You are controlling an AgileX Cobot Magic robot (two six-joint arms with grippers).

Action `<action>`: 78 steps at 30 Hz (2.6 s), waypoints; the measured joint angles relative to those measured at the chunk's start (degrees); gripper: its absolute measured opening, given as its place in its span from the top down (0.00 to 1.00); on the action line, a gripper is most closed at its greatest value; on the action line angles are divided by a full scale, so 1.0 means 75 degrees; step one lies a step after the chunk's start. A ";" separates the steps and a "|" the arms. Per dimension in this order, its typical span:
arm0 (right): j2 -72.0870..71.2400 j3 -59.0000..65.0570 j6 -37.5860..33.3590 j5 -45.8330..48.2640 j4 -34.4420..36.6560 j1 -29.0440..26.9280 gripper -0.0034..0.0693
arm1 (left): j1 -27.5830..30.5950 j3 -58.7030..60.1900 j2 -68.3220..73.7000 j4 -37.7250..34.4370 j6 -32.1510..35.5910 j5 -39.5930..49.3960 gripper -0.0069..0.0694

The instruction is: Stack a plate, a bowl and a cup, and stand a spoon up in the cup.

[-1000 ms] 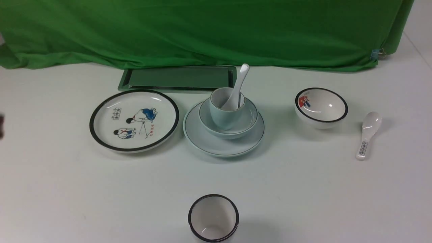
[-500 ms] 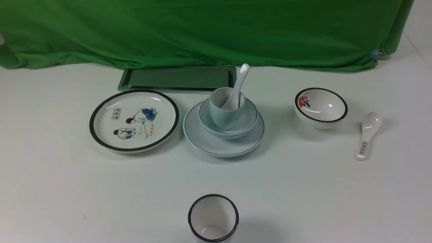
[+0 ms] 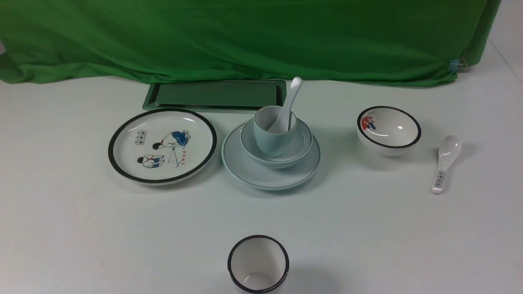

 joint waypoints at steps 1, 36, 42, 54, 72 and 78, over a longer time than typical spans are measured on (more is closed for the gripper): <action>0.0000 0.0000 0.0000 0.0000 0.0000 0.0000 0.86 | 0.0000 0.0000 0.0000 0.0000 0.0000 0.0000 0.95; -0.4692 0.5865 0.1299 0.0230 -0.0788 -0.3794 0.94 | 0.0000 0.0000 0.0000 0.0000 0.0000 -0.0005 0.95; -0.4736 0.5866 0.1248 0.0593 -0.0775 -0.3888 0.94 | 0.0000 0.0000 0.0000 0.0000 0.0000 -0.0005 0.95; -0.4734 0.5866 0.1241 0.0626 -0.0754 -0.3888 0.93 | 0.0000 0.0000 0.0000 0.0000 0.0000 -0.0005 0.95; -0.4740 0.5866 0.1241 0.0626 -0.0754 -0.3888 0.90 | 0.0017 0.0203 0.0000 0.0000 0.0000 -0.0189 0.95; -0.4740 0.5866 0.1241 0.0626 -0.0754 -0.3888 0.88 | 0.0568 0.1231 0.0007 -0.0271 0.0051 -0.2063 0.95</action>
